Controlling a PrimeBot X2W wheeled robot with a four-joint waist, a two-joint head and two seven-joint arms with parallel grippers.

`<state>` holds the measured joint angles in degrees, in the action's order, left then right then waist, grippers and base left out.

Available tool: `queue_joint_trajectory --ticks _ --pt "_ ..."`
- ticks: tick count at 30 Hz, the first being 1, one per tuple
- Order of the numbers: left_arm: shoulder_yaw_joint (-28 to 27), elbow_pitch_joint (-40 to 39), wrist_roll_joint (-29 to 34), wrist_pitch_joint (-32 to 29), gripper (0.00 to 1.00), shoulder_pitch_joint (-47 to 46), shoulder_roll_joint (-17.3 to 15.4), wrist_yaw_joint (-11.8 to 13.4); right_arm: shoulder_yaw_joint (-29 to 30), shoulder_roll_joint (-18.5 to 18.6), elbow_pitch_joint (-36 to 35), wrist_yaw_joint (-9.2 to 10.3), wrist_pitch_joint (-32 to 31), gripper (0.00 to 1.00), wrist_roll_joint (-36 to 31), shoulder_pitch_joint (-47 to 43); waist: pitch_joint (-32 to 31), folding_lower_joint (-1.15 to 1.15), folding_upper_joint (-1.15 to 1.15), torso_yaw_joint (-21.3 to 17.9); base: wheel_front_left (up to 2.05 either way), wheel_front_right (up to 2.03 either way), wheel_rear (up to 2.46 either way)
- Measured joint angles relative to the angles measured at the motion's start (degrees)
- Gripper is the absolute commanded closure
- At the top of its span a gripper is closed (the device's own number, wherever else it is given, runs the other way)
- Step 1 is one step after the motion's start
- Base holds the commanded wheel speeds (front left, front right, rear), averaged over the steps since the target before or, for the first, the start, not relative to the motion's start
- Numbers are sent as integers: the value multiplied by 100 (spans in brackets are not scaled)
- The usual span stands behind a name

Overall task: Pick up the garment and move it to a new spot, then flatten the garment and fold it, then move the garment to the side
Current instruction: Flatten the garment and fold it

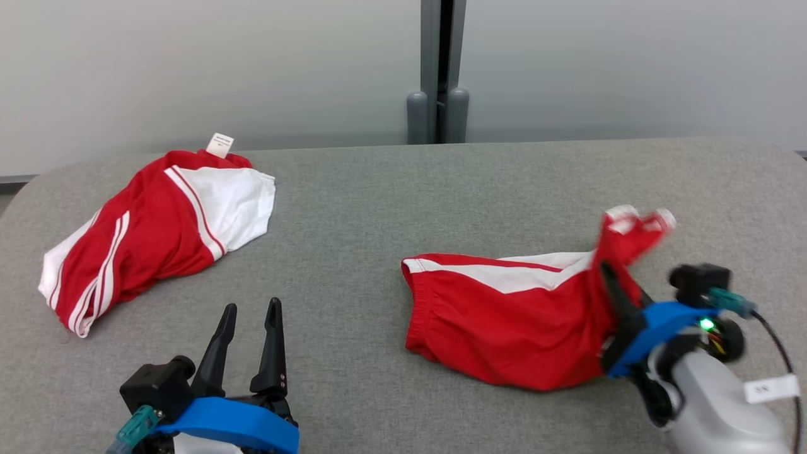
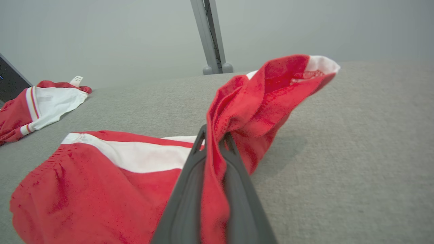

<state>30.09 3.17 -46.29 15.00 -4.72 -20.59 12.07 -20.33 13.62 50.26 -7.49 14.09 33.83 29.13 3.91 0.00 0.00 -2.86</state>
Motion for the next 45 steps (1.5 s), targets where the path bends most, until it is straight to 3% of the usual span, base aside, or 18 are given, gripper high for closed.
queue_joint_trajectory --ticks 7,12,18,20,21,31,38,41,42,43,45 --pt "5 11 46 -1 0 58 10 7 -565 -898 -723 0 -584 100 -563 279 -86 0 0 145 0 0 0" --pt "45 16 60 -3 0 55 19 0 -1093 -1042 -715 0 -1013 100 -686 228 -75 0 0 292 0 0 0" --pt "34 56 66 -3 0 54 27 -7 -1268 -1059 -577 0 -1027 98 -653 168 -28 0 0 397 0 0 0" --pt "25 64 66 -3 0 59 29 -8 -1373 -1061 -647 0 -985 53 -572 134 -25 0 0 395 0 0 0" --pt "19 69 67 -3 0 68 31 -8 -1440 -1066 -681 0 -970 0 -539 117 -24 0 0 387 0 0 0" --pt "60 108 107 -2 0 86 111 -51 -1611 -1073 -1091 0 -568 0 -387 -78 -25 0 0 212 0 0 0" --pt "143 123 149 -2 0 86 137 -52 -771 -1073 -1347 0 -108 0 -786 -215 -32 0 0 80 0 0 0" --pt "163 123 154 -3 0 83 137 -52 -378 -1010 -1257 0 -58 0 -1298 -289 -15 1 0 68 0 0 0" --pt "170 124 159 -4 0 81 137 -53 -252 -1005 -1224 0 -38 16 -1424 -312 -7 1 0 72 0 0 0" --pt "179 127 159 -11 0 76 137 -59 -162 -1005 -1187 0 -34 59 -1516 -341 1 0 0 81 0 0 0" --pt "186 143 159 -20 0 63 136 -60 -77 -1016 -1036 0 -33 86 -1780 -409 19 1 0 108 0 0 0"
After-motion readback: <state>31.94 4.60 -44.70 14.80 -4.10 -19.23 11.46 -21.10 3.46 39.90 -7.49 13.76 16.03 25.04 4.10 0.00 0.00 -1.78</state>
